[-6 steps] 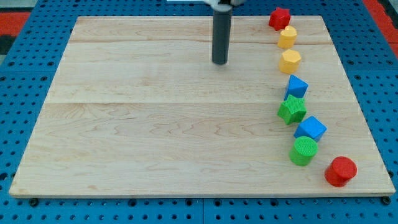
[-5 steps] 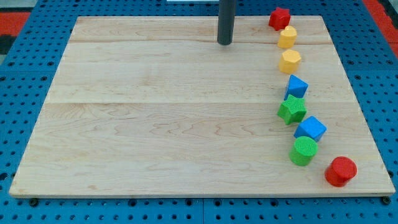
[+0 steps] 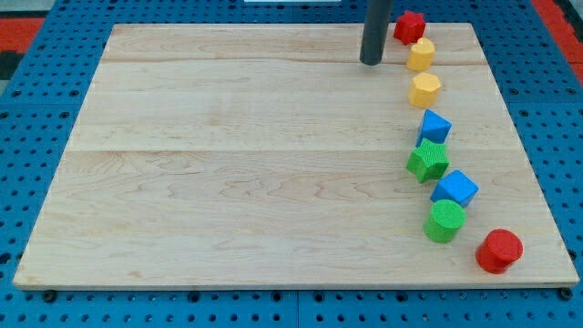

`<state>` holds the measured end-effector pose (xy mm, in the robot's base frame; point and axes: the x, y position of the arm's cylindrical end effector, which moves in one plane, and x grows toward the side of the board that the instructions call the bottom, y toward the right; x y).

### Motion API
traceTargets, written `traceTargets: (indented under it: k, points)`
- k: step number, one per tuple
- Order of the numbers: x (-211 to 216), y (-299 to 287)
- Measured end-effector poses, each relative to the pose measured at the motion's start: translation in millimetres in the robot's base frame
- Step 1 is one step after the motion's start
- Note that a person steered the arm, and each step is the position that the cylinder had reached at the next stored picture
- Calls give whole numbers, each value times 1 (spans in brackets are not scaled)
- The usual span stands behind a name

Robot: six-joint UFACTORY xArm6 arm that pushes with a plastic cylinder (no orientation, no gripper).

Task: Push the yellow blocks at the center of the board

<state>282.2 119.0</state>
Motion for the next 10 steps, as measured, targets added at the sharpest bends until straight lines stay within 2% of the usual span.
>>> traceTargets:
  k: [1,2,3,4,5,6,7,8,9,10]
  points:
    - [15,38]
    - [13,115]
    - [-4,160]
    - [-57,153]
    - [-27,78]
    - [38,-17]
    - [62,-105]
    - [86,-141]
    - [29,-72]
    - [11,18]
